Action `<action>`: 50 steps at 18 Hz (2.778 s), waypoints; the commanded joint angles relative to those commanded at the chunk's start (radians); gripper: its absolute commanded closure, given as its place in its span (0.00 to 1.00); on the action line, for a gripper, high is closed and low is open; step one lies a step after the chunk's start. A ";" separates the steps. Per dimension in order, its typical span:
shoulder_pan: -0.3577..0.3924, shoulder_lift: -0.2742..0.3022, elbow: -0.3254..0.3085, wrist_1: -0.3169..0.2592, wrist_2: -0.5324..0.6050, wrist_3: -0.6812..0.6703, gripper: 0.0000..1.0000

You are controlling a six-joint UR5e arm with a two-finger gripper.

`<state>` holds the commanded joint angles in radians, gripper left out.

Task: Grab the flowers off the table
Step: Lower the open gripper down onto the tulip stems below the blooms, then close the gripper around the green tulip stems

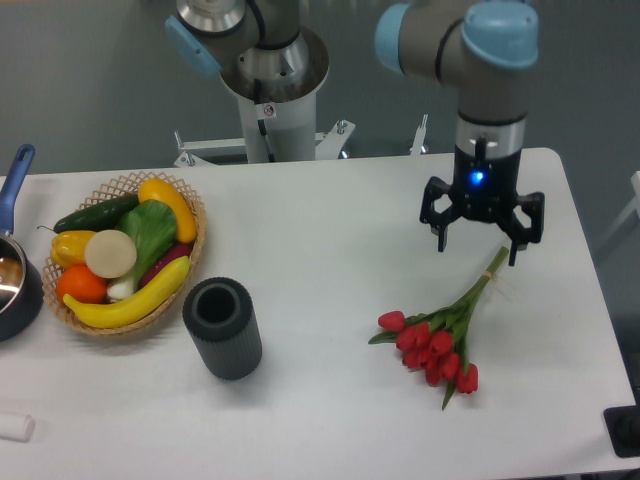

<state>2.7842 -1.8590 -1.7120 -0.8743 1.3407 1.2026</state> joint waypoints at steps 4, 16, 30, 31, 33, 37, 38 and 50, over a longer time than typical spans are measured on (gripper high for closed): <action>0.000 -0.051 -0.003 -0.003 0.000 0.017 0.00; 0.006 -0.143 -0.003 0.014 0.021 0.083 0.00; 0.000 -0.219 -0.005 0.034 0.110 0.186 0.00; 0.000 -0.232 -0.001 0.041 0.117 0.187 0.00; -0.002 -0.233 -0.003 0.044 0.140 0.184 0.00; -0.003 -0.238 -0.003 0.047 0.141 0.181 0.00; -0.003 -0.241 -0.003 0.052 0.141 0.180 0.00; -0.015 -0.250 0.003 0.074 0.143 0.166 0.46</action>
<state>2.7688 -2.1092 -1.7089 -0.8007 1.4834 1.3683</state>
